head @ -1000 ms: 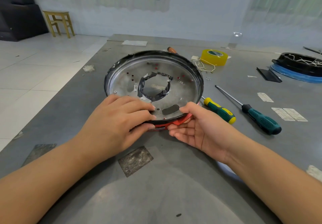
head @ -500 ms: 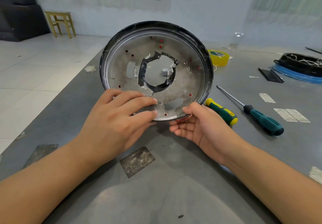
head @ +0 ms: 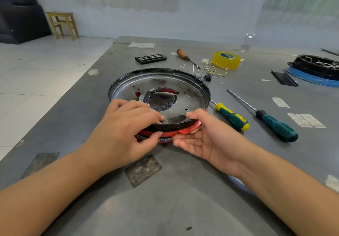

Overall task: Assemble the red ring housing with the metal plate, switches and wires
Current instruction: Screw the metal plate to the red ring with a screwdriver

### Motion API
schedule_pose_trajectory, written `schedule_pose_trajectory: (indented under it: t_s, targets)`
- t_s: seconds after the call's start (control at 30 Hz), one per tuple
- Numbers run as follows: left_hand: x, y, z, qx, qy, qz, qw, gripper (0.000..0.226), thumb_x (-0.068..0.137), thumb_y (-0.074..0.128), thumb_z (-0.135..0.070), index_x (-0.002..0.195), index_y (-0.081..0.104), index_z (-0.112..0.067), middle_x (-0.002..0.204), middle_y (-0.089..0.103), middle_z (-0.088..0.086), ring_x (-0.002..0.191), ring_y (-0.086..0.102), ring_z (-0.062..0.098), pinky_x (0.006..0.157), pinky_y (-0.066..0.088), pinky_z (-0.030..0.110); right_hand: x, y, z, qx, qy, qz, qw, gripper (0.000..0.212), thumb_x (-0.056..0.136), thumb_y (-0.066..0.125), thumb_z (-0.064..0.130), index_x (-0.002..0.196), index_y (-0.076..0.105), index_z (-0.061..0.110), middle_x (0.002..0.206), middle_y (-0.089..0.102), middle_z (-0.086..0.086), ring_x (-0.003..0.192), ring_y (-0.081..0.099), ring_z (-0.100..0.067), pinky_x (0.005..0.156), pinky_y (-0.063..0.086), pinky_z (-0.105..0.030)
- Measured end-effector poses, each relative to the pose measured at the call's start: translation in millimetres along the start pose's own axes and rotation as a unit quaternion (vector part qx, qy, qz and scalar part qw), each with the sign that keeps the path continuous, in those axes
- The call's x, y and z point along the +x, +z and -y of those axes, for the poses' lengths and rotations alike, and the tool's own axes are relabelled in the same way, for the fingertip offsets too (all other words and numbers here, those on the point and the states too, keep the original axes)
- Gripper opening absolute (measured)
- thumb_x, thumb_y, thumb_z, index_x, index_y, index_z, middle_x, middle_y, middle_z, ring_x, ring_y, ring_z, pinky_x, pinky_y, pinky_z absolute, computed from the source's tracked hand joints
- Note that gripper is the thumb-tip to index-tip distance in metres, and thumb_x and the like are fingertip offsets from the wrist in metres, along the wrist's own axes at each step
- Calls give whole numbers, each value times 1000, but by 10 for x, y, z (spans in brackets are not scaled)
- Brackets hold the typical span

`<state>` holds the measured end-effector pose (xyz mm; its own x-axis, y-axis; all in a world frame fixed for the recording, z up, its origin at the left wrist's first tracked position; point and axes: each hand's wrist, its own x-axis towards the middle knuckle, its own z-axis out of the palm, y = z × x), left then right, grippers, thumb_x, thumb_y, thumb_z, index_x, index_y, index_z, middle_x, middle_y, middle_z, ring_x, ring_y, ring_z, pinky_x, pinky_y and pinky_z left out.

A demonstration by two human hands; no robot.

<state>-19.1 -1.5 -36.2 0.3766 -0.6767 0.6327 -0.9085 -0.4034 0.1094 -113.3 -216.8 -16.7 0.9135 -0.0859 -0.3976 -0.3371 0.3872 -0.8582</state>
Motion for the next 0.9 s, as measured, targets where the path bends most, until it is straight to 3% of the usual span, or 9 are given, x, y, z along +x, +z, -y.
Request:
schedule_pose_trajectory:
  t_s: [0.33,0.47,0.6,0.67,0.77,0.9]
  targets:
    - [0,17,-38,7,-31,20,999,33,90,58,-45,106,80,-26,97,73,-14,99,69,17,93,38,42,-3,-23,39,-4,29,29,999,48,93,67,36,115,70,-7,107,73,-29,97,76,-34,72,62,-29]
    - [10,14,-69,9,-40,17,999,34,89,57,-45,103,80,-24,95,73,-13,98,70,18,91,37,40,-38,-99,148,-90,58,41,993,73,84,71,61,118,68,-3,108,73,-28,100,75,-34,75,62,-30]
    - [14,15,-93,14,-47,15,999,34,88,57,-45,101,80,-24,94,73,-14,98,70,17,92,35,37,-110,-263,315,-241,65,-7,968,99,71,57,87,105,67,-5,97,75,-27,88,77,-34,65,61,-29]
    - [14,21,-86,16,-49,14,999,33,87,58,-45,100,80,-25,93,72,-15,98,69,15,91,35,36,-96,-358,439,-285,10,-69,956,93,74,55,86,96,70,-3,89,76,-25,74,77,-30,58,59,-26]
    - [34,37,-66,18,-53,13,998,32,87,57,-45,99,80,-26,92,72,-16,96,69,14,90,37,37,97,-574,724,-281,-116,-193,933,61,90,65,61,92,69,1,82,77,-19,61,73,-21,52,56,-24]
    - [79,62,-30,19,-60,14,998,24,87,66,-41,100,80,-27,91,70,-18,95,68,13,88,40,39,517,-986,1060,-397,-193,-313,841,29,98,64,37,91,69,9,91,77,-14,78,74,-21,78,62,-37]
